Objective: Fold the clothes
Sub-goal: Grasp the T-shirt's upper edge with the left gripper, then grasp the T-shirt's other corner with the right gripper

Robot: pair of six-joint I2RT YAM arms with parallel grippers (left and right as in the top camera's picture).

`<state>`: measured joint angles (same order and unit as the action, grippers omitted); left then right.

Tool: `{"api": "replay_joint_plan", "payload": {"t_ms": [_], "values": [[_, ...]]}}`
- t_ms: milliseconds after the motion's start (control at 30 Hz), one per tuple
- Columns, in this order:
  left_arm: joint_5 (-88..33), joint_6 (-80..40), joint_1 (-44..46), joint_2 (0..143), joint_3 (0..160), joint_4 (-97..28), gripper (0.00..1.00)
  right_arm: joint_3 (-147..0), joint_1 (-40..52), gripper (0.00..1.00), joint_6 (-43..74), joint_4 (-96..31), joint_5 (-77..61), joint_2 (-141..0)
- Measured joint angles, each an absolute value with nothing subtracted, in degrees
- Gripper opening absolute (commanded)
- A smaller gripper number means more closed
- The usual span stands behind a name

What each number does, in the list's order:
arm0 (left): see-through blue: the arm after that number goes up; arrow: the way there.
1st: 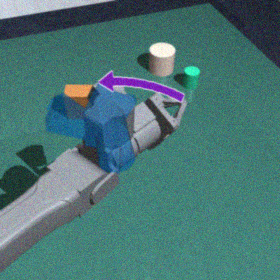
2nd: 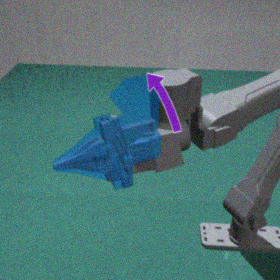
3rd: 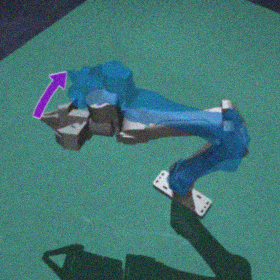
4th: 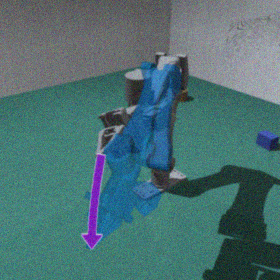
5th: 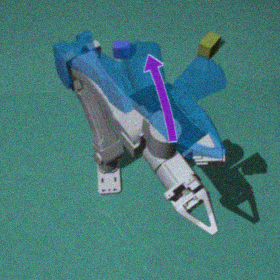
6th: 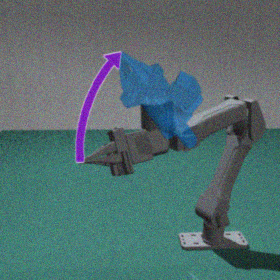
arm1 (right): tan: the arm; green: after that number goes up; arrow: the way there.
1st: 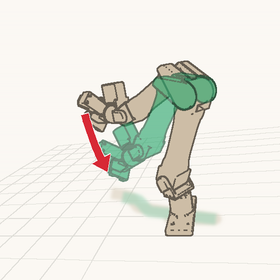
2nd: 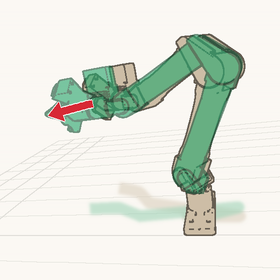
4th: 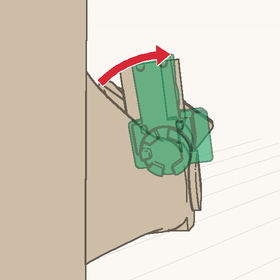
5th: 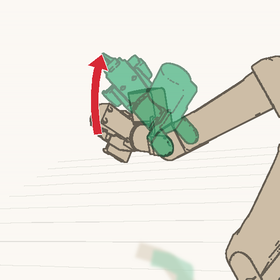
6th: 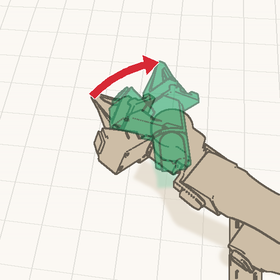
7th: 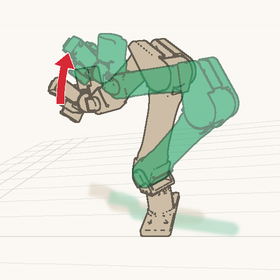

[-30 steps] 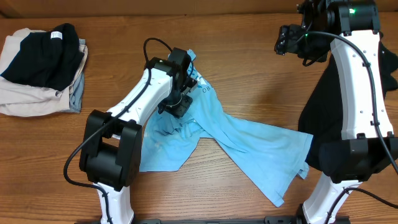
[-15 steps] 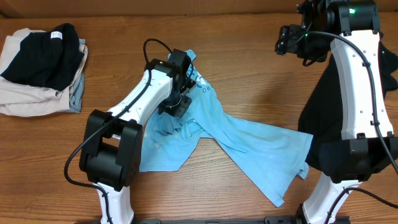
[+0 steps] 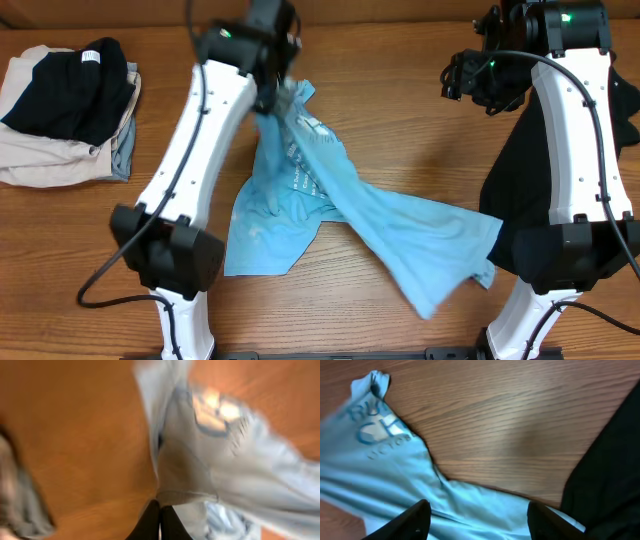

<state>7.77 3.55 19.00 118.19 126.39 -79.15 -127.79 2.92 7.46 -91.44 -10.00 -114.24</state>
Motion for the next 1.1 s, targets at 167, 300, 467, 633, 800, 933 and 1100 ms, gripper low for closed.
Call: {"api": "replay_joint_plan", "payload": {"t_ms": [167, 300, 467, 633, 800, 933, 1100], "values": [[12.5, 3.3, 18.9, 118.1, 140.3, -81.5, 0.04, -127.8, 4.6, 0.63, 7.4, -93.0, -10.7, -114.2], [15.8, 3.5, 18.9, 118.1, 144.9, -81.9, 0.04, -127.8, 8.2, 0.61, 6.6, -93.1, -11.2, -114.2], [18.2, 3.5, 18.5, 118.1, 145.2, -82.3, 0.04, -127.8, 13.9, 0.61, 5.9, -94.1, -11.6, -114.2], [18.0, 3.5, 16.5, 118.1, 145.3, -81.0, 0.04, -126.6, 21.3, 0.57, 5.4, -94.1, -9.6, -114.2], [14.7, 3.5, 12.0, 118.1, 145.3, -80.1, 0.04, -120.9, 27.6, 0.54, 5.1, -92.3, -8.3, -114.2], [11.6, 3.5, 8.4, 118.1, 145.3, -80.1, 0.04, -112.9, 31.0, 0.54, 5.1, -88.3, -7.9, -114.2], [9.8, 3.5, 6.7, 118.1, 145.3, -80.1, 0.04, -101.0, 35.5, 0.56, 5.0, -80.1, -6.8, -114.3]]}}
